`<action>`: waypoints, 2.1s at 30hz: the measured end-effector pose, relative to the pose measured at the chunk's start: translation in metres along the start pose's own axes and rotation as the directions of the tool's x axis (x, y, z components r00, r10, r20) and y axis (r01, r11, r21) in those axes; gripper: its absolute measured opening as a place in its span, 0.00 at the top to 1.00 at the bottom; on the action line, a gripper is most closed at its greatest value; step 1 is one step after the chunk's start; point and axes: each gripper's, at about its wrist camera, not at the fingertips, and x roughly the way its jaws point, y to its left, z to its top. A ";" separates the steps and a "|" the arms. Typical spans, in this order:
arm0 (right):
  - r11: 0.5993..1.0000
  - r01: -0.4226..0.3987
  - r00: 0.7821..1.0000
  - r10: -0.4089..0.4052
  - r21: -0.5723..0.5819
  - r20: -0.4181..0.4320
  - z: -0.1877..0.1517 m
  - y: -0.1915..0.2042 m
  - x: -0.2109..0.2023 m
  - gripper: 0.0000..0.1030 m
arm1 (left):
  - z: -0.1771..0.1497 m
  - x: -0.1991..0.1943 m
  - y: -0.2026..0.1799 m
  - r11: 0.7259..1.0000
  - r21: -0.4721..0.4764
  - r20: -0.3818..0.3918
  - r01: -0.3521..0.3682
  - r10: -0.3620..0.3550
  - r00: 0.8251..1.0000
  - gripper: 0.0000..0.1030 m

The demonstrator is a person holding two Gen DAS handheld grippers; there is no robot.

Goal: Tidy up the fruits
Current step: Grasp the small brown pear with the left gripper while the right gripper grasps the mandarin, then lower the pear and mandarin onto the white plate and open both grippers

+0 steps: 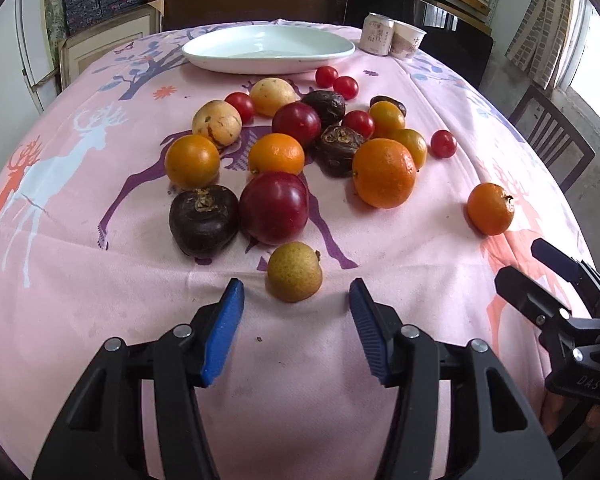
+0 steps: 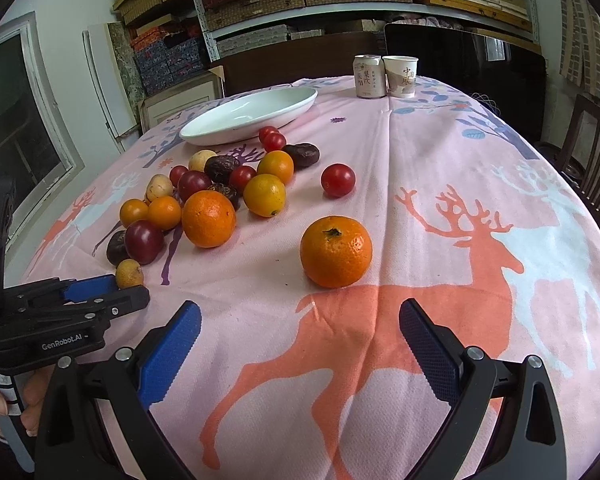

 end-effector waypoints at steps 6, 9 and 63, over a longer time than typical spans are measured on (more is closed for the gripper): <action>0.999 -0.032 0.999 0.033 0.009 -0.015 0.002 -0.005 -0.002 0.03 | 0.006 0.003 -0.001 1.000 -0.007 0.006 -0.009 0.009 1.000 0.75; 1.000 -0.019 0.999 0.019 0.004 -0.029 0.007 -0.008 -0.002 0.03 | 0.005 -0.002 0.001 1.000 -0.005 0.015 0.013 -0.013 1.000 0.75; 0.987 -0.155 0.983 0.151 -0.037 -0.110 0.217 0.042 0.176 0.47 | 0.235 0.084 0.082 0.999 -0.043 0.044 0.012 -0.010 0.999 0.35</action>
